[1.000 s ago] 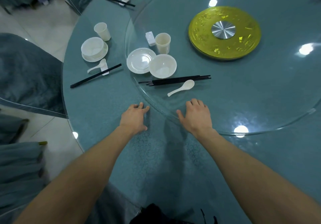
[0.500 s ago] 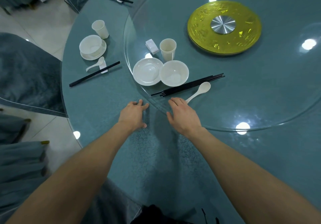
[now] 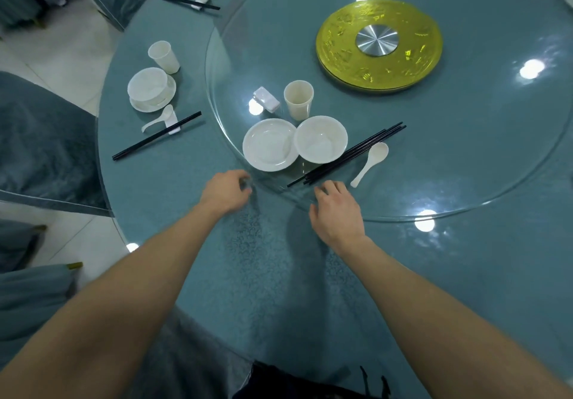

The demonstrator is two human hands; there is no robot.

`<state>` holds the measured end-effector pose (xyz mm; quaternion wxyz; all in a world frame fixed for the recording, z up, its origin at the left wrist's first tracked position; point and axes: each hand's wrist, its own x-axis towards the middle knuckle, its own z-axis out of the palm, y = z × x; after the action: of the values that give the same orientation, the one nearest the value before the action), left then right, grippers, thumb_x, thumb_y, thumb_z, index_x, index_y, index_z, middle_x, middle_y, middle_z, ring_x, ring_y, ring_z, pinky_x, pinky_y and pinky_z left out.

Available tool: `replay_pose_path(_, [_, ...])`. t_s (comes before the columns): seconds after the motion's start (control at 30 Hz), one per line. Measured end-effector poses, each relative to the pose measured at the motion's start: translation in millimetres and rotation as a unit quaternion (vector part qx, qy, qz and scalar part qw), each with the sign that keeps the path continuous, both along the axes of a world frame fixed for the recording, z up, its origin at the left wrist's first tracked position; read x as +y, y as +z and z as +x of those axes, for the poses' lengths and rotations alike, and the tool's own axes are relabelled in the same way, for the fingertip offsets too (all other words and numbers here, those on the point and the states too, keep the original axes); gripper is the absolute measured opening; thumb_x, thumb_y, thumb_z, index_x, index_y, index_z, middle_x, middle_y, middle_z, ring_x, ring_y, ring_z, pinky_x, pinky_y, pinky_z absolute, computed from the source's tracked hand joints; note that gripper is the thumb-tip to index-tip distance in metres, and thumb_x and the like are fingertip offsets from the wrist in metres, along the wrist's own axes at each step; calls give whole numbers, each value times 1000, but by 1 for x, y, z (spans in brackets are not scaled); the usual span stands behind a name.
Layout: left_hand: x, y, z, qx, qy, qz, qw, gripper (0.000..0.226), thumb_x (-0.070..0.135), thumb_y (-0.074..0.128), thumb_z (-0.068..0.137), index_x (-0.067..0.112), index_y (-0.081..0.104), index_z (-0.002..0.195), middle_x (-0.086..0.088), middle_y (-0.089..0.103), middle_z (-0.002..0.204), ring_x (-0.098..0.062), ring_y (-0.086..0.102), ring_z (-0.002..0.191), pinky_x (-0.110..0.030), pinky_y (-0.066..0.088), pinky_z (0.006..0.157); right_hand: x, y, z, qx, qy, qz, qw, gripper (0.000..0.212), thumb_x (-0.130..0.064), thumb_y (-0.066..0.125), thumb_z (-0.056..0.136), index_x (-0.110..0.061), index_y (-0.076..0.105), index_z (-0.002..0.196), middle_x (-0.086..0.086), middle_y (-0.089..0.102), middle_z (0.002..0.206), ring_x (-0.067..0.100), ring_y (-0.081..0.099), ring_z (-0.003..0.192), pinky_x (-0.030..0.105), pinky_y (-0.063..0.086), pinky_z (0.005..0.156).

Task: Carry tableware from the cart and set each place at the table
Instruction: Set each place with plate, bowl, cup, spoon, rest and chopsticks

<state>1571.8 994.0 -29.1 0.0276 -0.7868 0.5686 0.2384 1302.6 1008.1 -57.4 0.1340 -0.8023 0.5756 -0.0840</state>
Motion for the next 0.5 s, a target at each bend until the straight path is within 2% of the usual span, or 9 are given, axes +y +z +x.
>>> replay_pose_path(0.07, [-10, 0, -8, 68, 144, -65, 985, 29, 43, 68, 97, 23, 71, 118, 4, 76, 108, -22, 70, 98, -37, 58, 90, 3, -1, -4, -4, -20, -6, 1000, 20, -23, 64, 94, -8, 73, 103, 5, 63, 105, 28, 56, 106, 41, 56, 87])
replay_pose_path(0.13, [-21, -8, -14, 134, 252, -92, 954, 42, 63, 72, 82, 26, 67, 100, 5, 74, 97, -21, 73, 88, -39, 62, 84, 4, -2, -7, -3, -32, -7, 999, 18, -23, 64, 93, -9, 73, 99, 4, 62, 103, 27, 56, 104, 40, 55, 86])
replay_pose_path(0.2, [-31, -20, -18, 177, 309, -100, 929, 56, 75, 74, 64, 28, 63, 92, 2, 74, 90, -22, 77, 78, -45, 66, 73, 5, -2, -12, 0, -40, -6, 999, 16, -22, 64, 93, -9, 73, 95, 3, 62, 101, 26, 55, 102, 39, 54, 84])
replay_pose_path(0.27, [-38, -21, -29, 200, 335, -93, 916, 52, 65, 84, 72, 23, 62, 94, -3, 74, 90, -22, 77, 63, -45, 67, 63, 5, -1, -16, -2, -52, -4, 999, 15, -20, 64, 92, -8, 74, 91, 3, 61, 98, 26, 55, 100, 39, 54, 82])
replay_pose_path(0.33, [-43, -14, -42, 205, 356, -91, 907, 43, 47, 89, 82, 18, 60, 97, -7, 74, 90, -21, 75, 54, -45, 66, 60, 4, 1, -20, -4, -62, 2, 998, 16, -19, 64, 93, -8, 74, 89, 3, 60, 96, 25, 55, 99, 38, 53, 79])
replay_pose_path(0.5, [-48, -22, -51, 244, 399, -86, 880, 20, 7, 83, 85, 11, 64, 89, -10, 75, 68, -22, 76, 55, -46, 67, 66, 3, 4, -28, 1, -80, 6, 997, 17, -19, 64, 91, -7, 74, 85, 4, 60, 93, 25, 55, 96, 38, 51, 75])
